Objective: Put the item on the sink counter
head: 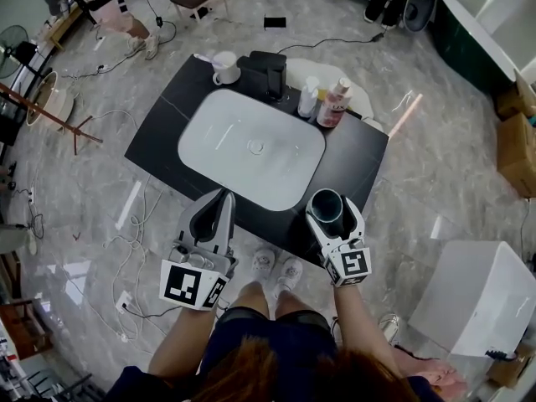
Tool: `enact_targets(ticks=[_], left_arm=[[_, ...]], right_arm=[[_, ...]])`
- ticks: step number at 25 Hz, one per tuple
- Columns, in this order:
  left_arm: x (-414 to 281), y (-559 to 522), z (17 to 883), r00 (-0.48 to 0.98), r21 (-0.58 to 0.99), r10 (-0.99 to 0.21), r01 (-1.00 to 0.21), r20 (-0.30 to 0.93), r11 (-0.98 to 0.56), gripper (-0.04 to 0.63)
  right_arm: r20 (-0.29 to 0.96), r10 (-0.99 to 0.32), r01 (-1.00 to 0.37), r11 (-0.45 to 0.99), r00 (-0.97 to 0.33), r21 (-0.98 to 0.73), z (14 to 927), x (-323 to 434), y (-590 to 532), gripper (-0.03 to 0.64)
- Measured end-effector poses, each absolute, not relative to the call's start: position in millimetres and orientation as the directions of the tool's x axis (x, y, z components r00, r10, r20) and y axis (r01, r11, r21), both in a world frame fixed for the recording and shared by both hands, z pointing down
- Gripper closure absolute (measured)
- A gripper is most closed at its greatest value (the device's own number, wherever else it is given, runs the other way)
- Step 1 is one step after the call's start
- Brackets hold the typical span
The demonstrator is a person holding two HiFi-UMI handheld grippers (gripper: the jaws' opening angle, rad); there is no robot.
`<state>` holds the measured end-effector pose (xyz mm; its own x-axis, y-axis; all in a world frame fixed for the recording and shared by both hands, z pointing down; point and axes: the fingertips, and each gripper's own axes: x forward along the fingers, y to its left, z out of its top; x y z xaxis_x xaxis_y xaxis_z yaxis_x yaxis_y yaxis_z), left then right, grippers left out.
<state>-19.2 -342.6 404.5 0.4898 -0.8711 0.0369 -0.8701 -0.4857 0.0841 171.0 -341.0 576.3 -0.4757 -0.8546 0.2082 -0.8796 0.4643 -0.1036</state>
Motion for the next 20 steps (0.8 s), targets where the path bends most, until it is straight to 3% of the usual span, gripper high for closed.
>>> enact_targets(ticks=[5, 8, 15, 20], left_arm=[[-18.2, -337.6, 388.9, 0.491, 0.081, -0.871, -0.868, 0.009, -0.489, 0.572], [-19.9, -338.4, 377.4, 0.489, 0.074, -0.872, -0.869, -0.014, -0.489, 0.571], [-25.5, -335.7, 349.3, 0.484, 0.057, -0.872, -0.871, -0.072, -0.489, 0.572], [-30.1, -333.7, 332.3, 0.476, 0.043, -0.873, -0.875, -0.106, -0.482, 0.572]], right_arm=[[0.155, -0.867, -0.881, 0.461, -0.473, -0.109, 541.7, 173.1, -341.8, 0.231], [0.102, -0.885, -0.889, 0.445, -0.455, -0.108, 512.5, 179.3, -348.6, 0.305], [-0.049, -0.898, -0.897, 0.440, -0.438, -0.050, 424.1, 191.1, -343.1, 0.590], [-0.100, -0.909, -0.909, 0.411, -0.404, -0.072, 374.7, 204.9, -334.1, 0.601]])
